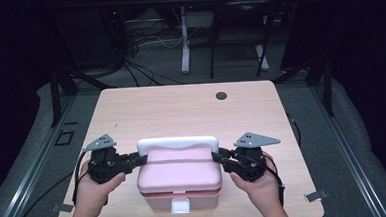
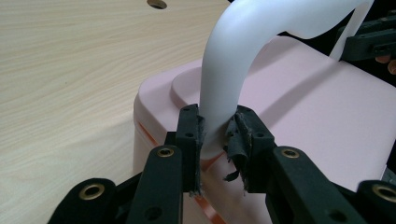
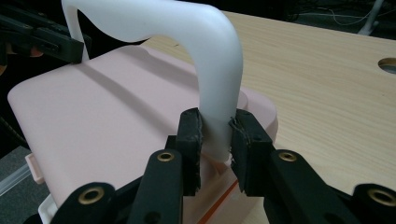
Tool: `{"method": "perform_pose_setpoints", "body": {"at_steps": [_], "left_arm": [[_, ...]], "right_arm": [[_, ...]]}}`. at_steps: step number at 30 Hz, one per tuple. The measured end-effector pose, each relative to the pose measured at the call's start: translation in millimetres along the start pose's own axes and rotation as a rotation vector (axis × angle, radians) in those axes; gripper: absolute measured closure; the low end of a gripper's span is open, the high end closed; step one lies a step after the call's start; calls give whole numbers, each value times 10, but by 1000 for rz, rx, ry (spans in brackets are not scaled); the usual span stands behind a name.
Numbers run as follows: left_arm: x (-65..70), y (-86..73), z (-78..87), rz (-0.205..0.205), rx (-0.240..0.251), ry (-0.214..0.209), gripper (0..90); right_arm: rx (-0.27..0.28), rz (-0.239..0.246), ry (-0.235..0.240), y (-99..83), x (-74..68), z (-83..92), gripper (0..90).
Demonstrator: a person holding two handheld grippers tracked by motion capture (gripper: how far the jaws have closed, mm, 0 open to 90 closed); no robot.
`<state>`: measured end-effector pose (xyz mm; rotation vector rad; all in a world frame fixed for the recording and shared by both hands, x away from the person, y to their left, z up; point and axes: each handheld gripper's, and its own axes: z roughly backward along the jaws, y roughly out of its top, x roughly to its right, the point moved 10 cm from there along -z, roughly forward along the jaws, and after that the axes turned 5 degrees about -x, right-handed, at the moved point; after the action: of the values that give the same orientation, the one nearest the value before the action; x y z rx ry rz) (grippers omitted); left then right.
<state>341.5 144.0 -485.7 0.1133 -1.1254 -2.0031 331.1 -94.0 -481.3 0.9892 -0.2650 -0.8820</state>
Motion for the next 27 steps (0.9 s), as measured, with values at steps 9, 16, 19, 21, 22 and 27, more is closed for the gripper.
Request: {"method": "perform_pose_setpoints", "body": {"at_steps": [9, 16, 19, 21, 22, 27], "left_arm": [[-15, 134, 36, 7, 9, 3, 732], [-26, 209, 54, 14, 13, 0, 733], [-41, 229, 52, 22, 17, -3, 734], [-56, 246, 49, 33, 21, -15, 733], [-63, 251, 51, 35, 21, -16, 733], [-69, 273, 53, 40, 21, -19, 732]], "right_arm": [[-9, 25, -30, 143, 11, 34, 737], [18, 9, -17, 218, 41, 28, 737], [18, 7, -13, 241, 60, 24, 736], [22, 3, -10, 257, 68, 10, 735], [23, 3, -7, 268, 75, 7, 734], [30, -5, 4, 293, 85, 1, 734]]}}
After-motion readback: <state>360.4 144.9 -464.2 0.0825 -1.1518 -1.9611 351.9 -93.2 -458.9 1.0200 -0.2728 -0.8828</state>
